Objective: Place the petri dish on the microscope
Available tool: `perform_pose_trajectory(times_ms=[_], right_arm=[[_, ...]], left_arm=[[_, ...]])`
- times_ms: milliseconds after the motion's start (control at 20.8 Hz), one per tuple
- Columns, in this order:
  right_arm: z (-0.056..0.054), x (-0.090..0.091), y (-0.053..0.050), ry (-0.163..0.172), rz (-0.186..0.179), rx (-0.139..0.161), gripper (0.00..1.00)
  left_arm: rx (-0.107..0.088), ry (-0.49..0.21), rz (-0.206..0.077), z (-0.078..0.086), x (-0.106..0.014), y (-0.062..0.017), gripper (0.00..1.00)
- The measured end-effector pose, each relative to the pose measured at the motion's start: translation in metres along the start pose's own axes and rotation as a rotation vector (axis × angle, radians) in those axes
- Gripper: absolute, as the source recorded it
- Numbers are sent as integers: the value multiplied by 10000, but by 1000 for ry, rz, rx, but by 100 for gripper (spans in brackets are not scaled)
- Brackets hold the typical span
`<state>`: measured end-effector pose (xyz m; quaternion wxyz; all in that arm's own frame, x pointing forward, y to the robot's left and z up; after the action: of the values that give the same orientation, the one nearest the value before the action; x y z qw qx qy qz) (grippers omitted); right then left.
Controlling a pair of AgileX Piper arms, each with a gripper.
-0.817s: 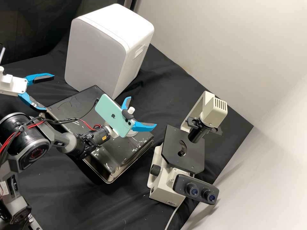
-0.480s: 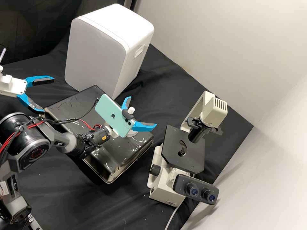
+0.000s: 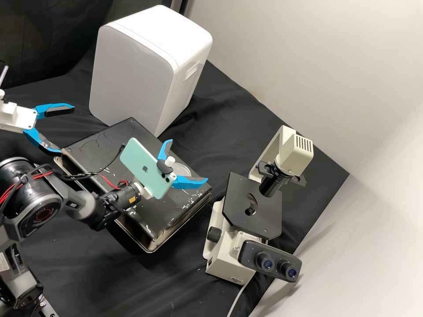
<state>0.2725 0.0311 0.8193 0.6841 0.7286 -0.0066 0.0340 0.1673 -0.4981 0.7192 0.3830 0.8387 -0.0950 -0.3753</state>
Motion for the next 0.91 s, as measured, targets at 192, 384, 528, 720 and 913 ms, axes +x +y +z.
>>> perform_pose_trajectory(times_ms=[192,384,528,720,913], right_arm=[[19,-176,-89,11,-19,1,100],[28,-303,-174,20,-45,2,100],[39,-344,-241,14,-76,2,100],[105,-358,-325,-24,-104,10,100],[133,-360,-353,-43,-109,18,100]], left_arm=[[0,0,0,0,0,0,100],[0,0,0,0,0,0,100],[0,0,0,0,0,0,100],[0,0,0,0,0,0,100],[0,0,0,0,0,0,100]])
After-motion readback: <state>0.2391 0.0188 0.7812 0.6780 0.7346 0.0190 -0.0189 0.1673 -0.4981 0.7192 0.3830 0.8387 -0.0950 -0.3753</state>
